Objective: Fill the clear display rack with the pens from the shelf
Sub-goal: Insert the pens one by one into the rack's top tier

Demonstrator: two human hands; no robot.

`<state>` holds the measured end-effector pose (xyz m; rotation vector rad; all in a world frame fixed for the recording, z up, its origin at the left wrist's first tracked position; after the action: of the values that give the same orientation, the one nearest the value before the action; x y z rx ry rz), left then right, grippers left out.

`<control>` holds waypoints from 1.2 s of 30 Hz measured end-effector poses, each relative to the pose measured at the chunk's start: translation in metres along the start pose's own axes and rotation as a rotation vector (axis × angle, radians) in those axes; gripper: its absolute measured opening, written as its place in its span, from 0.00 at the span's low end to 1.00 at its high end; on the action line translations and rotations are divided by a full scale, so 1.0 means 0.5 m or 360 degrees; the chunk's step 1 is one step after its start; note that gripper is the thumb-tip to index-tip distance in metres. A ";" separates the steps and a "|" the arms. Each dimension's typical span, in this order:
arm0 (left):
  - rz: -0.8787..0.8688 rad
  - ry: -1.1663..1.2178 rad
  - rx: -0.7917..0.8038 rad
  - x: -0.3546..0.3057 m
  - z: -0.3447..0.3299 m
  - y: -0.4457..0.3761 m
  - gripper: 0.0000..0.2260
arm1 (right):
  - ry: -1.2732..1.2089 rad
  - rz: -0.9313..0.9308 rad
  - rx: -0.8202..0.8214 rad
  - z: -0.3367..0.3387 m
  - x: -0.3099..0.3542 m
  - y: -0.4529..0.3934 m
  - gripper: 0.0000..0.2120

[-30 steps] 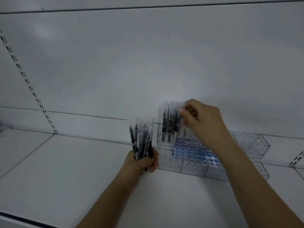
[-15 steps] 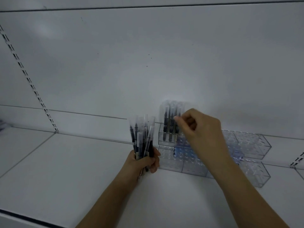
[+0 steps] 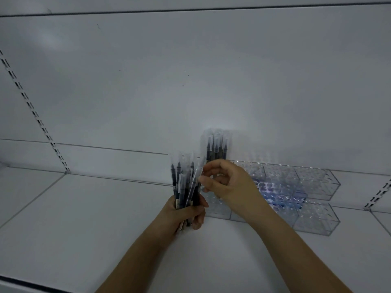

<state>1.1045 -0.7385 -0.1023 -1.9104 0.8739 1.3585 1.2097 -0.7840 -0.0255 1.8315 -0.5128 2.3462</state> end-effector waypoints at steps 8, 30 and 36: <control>0.0120 0.0024 0.0127 0.014 -0.018 0.002 0.09 | 0.0078 0.0045 0.0061 0.006 0.001 0.022 0.09; 0.0073 0.0122 -0.0146 0.015 0.018 -0.005 0.06 | 0.0752 0.0378 -0.0469 0.186 0.129 -0.032 0.07; 0.0056 0.0089 -0.0139 0.013 0.016 -0.004 0.06 | 0.0866 0.0538 -0.0547 0.180 0.158 -0.044 0.08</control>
<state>1.1033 -0.7322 -0.1103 -2.0169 0.8919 1.3908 1.2783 -0.8024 0.0732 0.9631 -1.1181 2.6014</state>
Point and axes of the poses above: each hand's wrist, its own y-axis away from the middle knuckle, its own z-axis out of the back of the hand, x = y × z, the point moved 9 cm from there along -y, towards the middle knuckle, and after that the axes turned 2 degrees about z, right-handed, at the moved point
